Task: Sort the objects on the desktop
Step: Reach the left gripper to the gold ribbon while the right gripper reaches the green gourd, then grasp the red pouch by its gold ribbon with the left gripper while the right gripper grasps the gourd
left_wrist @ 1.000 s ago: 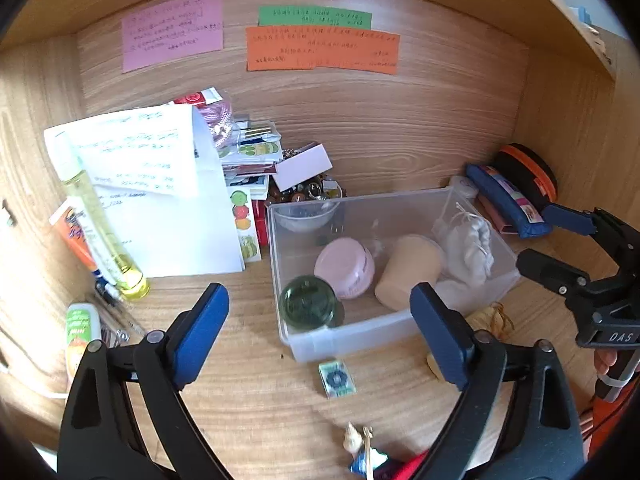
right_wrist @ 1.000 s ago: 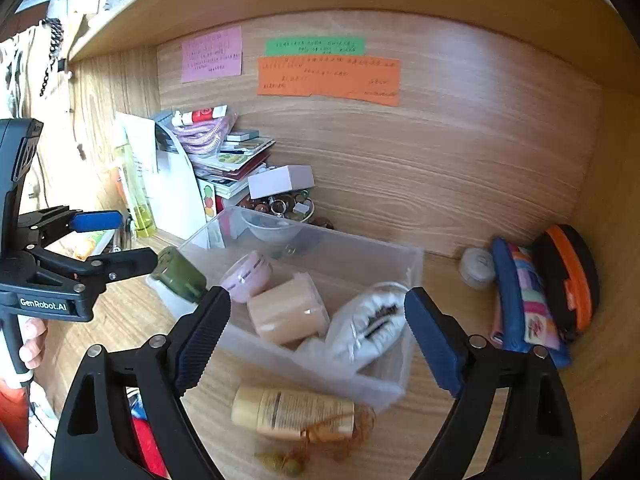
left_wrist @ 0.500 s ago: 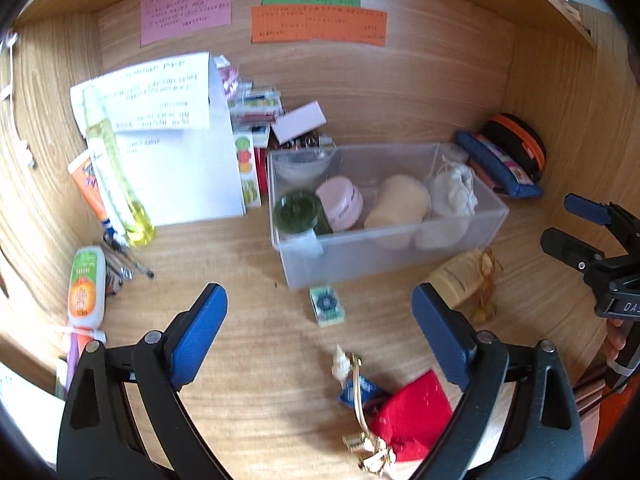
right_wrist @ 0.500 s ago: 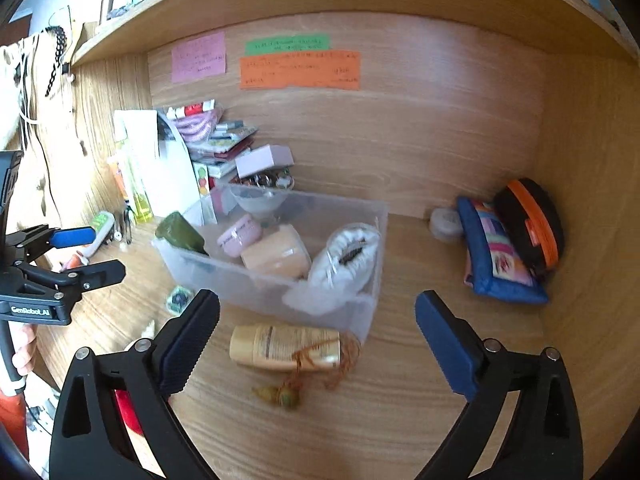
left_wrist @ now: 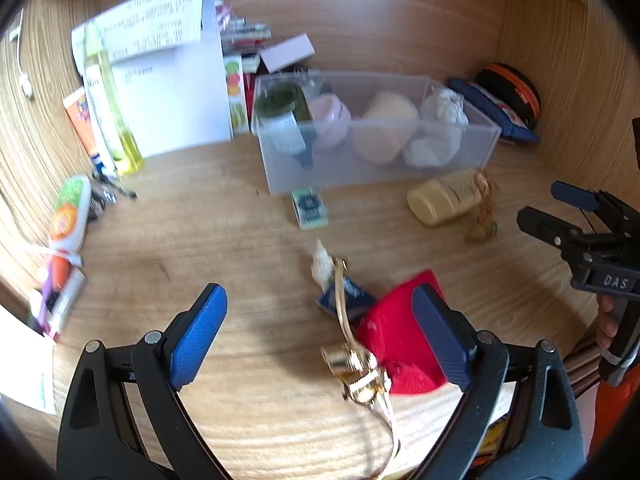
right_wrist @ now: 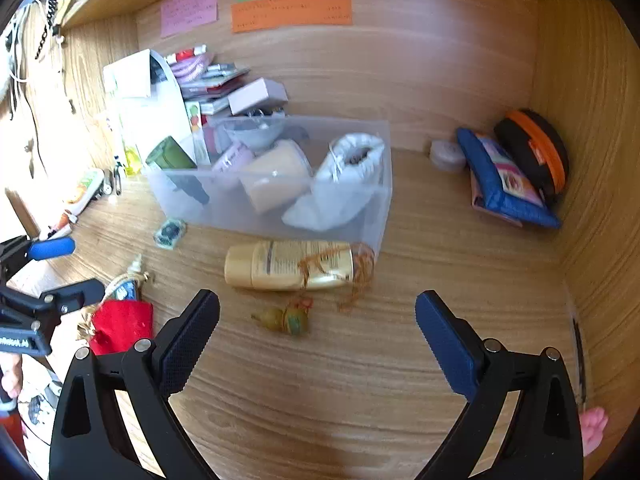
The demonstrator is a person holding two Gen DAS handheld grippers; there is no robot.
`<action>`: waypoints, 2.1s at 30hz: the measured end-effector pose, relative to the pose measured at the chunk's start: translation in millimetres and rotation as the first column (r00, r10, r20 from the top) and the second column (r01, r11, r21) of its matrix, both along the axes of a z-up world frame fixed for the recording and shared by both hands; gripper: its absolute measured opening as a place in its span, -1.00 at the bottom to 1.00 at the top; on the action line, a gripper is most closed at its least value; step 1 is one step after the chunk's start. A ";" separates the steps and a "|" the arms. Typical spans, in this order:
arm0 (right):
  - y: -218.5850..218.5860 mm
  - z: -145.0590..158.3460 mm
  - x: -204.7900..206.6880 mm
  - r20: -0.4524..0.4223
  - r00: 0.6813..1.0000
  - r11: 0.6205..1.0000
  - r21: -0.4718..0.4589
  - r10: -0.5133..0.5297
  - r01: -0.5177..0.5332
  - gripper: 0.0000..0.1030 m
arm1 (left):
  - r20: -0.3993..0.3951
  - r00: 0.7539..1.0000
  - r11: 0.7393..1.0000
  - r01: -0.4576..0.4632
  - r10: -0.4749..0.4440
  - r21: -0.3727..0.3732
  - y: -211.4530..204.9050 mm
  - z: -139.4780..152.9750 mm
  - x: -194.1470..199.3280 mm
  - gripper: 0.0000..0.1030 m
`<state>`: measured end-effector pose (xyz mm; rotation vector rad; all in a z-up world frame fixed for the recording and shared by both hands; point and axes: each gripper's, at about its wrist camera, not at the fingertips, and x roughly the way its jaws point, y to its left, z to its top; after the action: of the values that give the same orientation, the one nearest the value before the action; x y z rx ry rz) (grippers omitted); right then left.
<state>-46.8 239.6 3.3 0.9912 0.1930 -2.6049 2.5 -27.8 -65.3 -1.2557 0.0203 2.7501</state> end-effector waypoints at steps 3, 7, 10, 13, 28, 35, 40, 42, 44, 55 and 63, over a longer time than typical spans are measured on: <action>-0.2 -6.6 2.2 0.011 1.000 1.000 0.000 -0.004 0.004 0.90 | 0.014 1.000 1.000 -0.001 0.001 0.008 1.6 -8.8 5.2 0.83; -1.9 -16.0 2.9 0.028 1.000 1.000 0.007 -0.006 0.006 0.90 | 0.031 0.999 1.000 0.012 -0.013 0.026 4.7 -16.8 9.5 0.83; -4.4 -23.1 2.2 0.049 0.999 1.000 0.011 0.006 -0.006 0.88 | 0.032 0.999 0.999 0.022 -0.023 0.032 6.8 -20.3 13.2 0.83; -7.7 -27.3 1.3 0.061 0.998 1.000 0.013 0.022 -0.023 0.86 | 0.031 0.999 0.999 0.027 -0.028 0.032 10.6 -22.7 16.2 0.83; -28.9 -43.4 -12.9 0.121 0.991 0.996 0.057 0.065 -0.072 0.06 | 0.027 0.997 0.997 0.076 -0.077 0.019 26.1 -32.3 20.1 0.12; -37.0 -44.5 -16.4 0.129 0.989 0.994 0.071 0.072 -0.082 -0.25 | 0.000 0.996 0.996 0.088 -0.088 0.008 30.8 -31.9 24.6 -0.19; -38.4 -44.1 -14.8 0.125 0.989 0.995 0.061 0.074 -0.082 -0.24 | -0.016 0.998 0.998 0.062 -0.062 0.009 27.4 -30.9 26.5 -0.30; -37.4 -43.9 -13.6 0.127 0.989 0.995 0.053 0.072 -0.080 -0.24 | -0.023 0.998 0.998 0.059 -0.059 0.003 26.5 -28.7 27.8 -0.32; -36.1 -43.8 -12.6 0.127 0.989 0.996 0.045 0.074 -0.081 -0.24 | -0.031 0.998 0.999 0.054 -0.054 0.004 24.8 -25.8 28.3 -0.33; -18.9 -16.5 -2.3 0.059 0.996 0.997 -0.008 0.074 -0.073 -0.24 | -0.073 0.997 0.999 0.038 -0.035 0.031 14.3 -2.9 22.6 -0.34; -6.1 12.7 0.6 -0.001 0.998 0.997 -0.048 0.064 -0.064 -0.24 | -0.127 0.992 0.999 0.020 -0.014 0.044 6.7 21.2 16.6 -0.34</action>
<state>-46.1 233.5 16.0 0.9543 0.1592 -2.5391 19.2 -21.1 -44.0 -1.0635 -0.0199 2.7944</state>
